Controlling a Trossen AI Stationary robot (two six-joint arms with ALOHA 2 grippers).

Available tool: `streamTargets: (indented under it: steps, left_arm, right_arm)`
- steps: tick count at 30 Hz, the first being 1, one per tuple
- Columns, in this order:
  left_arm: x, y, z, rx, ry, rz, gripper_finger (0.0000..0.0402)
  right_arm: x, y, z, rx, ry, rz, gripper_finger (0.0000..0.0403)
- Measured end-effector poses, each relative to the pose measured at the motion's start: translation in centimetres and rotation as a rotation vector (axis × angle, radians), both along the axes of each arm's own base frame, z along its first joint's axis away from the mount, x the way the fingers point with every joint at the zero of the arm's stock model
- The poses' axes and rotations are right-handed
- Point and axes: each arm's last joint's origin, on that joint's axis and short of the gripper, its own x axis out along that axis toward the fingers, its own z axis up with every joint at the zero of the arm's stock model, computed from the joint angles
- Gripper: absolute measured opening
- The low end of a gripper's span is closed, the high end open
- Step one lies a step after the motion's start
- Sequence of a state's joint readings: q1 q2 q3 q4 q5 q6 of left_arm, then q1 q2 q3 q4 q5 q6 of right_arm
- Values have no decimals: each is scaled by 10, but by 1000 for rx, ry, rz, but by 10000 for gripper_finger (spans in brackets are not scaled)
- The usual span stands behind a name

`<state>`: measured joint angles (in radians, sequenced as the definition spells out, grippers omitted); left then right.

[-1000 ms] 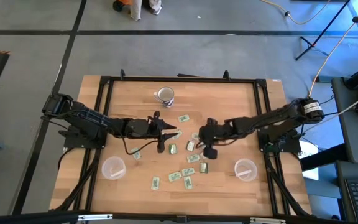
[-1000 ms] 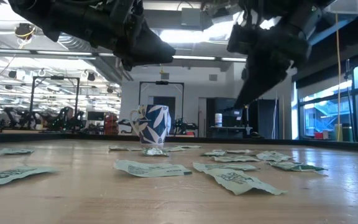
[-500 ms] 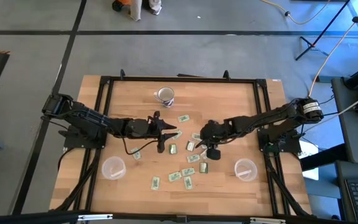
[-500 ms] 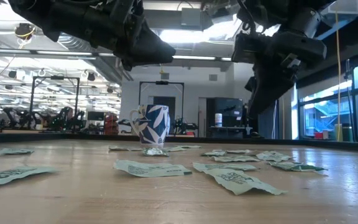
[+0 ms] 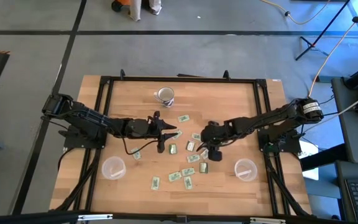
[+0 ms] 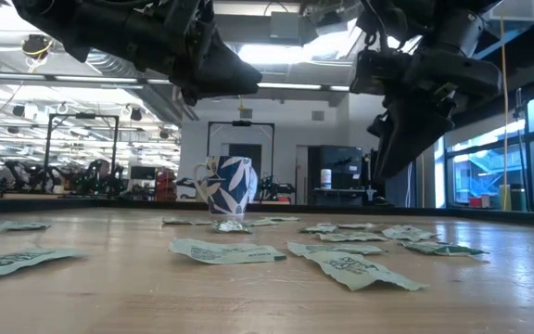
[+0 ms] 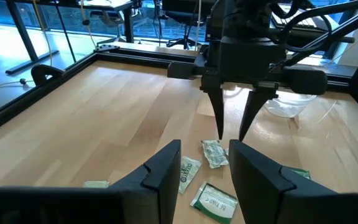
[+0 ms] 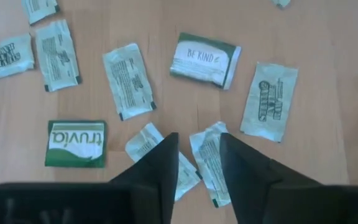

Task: Pick and place Stevia / Truvia into bins
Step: Put the light green stevia packet into the left transparent container

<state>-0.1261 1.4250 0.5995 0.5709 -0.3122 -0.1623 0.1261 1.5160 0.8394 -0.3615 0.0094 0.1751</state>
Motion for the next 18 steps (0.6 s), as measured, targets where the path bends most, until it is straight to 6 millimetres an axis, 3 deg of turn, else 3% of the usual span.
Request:
streamTargets:
  steps: [5,18]
  left_arm:
    - [0,0,0,0,0,0,130]
    - [-1,0,-2,3,21,0,130]
  right_arm:
    - [3,0,-3,-15,-5,16,124]
    - [15,5,-49,-47,121,51,120]
